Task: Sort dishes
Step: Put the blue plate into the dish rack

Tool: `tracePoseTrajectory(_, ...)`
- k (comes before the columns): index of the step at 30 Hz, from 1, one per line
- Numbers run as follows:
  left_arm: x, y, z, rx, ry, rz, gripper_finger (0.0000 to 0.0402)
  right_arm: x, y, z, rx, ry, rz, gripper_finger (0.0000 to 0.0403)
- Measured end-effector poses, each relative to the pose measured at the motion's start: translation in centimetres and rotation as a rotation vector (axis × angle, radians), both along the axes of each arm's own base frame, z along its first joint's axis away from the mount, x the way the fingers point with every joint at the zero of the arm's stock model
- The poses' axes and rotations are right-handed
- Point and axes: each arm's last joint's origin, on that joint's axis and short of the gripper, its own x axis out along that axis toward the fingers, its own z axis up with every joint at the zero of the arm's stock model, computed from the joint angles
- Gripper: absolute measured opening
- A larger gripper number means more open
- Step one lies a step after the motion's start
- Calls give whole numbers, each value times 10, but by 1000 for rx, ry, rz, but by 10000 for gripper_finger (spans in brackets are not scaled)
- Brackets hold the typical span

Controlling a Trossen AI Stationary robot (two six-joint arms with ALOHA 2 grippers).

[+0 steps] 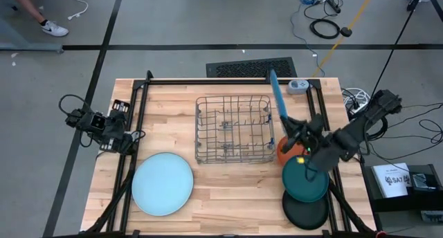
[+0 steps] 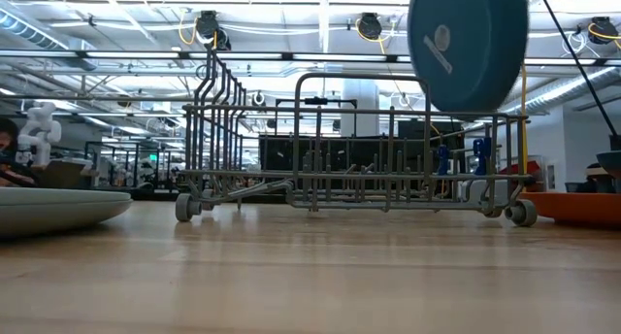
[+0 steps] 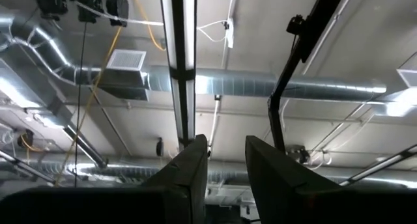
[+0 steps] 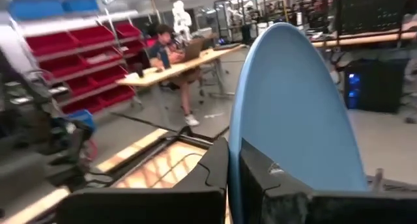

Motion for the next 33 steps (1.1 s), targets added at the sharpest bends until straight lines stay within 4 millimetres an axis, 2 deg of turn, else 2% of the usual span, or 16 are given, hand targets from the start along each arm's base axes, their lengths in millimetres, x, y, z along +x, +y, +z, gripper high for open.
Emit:
tracePoseTrajectory(6, 1, -1, -1, 1, 16, -4, 105, -10, 19, -16, 33, -77, 50, 3)
tracePoseTrajectory(16, -2, 1, 1, -3, -21, 25, 105, -3, 36, -15, 100, -138, 83, 3)
tracePoseTrajectory(25, -3, 2, 2, 0, -34, 71, 105, 4, 42, -19, 128, -168, 75, 3)
tracePoseTrajectory(33, -4, 3, 2, -10, -40, 75, 105, 18, 40, -32, 125, -170, 30, 3)
